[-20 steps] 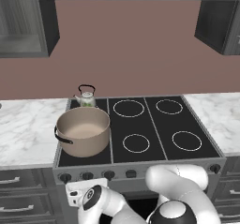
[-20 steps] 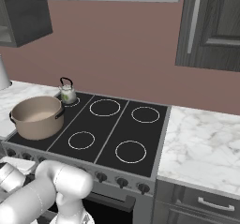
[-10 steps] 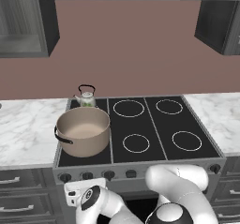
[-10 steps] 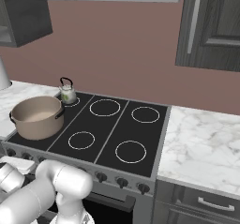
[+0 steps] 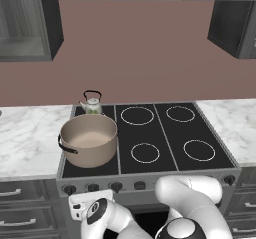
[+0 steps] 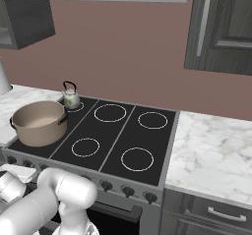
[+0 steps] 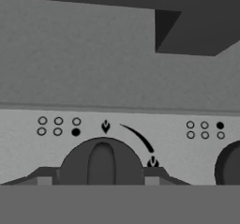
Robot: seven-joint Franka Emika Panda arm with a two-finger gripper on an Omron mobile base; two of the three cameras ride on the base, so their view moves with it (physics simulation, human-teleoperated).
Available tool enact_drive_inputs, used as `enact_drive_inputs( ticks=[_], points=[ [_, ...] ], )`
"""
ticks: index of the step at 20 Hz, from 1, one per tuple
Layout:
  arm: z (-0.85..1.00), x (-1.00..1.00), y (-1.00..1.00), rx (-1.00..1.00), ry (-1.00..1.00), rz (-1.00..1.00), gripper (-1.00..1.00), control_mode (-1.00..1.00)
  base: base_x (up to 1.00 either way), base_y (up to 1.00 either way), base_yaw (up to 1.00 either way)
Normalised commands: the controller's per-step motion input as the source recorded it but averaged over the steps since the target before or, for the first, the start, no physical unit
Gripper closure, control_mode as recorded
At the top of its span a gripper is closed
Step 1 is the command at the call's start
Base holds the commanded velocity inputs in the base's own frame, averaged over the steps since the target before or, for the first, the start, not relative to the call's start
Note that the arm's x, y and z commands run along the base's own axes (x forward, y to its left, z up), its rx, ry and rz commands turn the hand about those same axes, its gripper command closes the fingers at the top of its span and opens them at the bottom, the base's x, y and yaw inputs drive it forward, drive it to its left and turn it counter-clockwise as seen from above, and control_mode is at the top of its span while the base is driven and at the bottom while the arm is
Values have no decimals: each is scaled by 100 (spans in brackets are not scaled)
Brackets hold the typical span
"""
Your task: Pick the kettle from the cabinet and place it on a stove burner. Then pick the pot from the counter and place it on another stove burner. Finally, turn both burners on.
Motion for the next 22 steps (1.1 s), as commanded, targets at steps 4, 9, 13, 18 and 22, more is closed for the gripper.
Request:
enact_drive_inputs(
  ticks=[4, 9, 13, 18, 22],
  points=[
    [9, 0, 0, -18, 2, 0, 100, -100, 0, 0, 0],
    [6, 0, 0, -20, 4, 0, 100, -100, 0, 0, 0],
    [5, 0, 0, -21, 3, 0, 100, -100, 0, 0, 0],
    [4, 0, 0, -21, 2, -3, 100, -100, 0, 0, 0],
    [6, 0, 0, -20, 4, -5, 100, -100, 0, 0, 0]
  ],
)
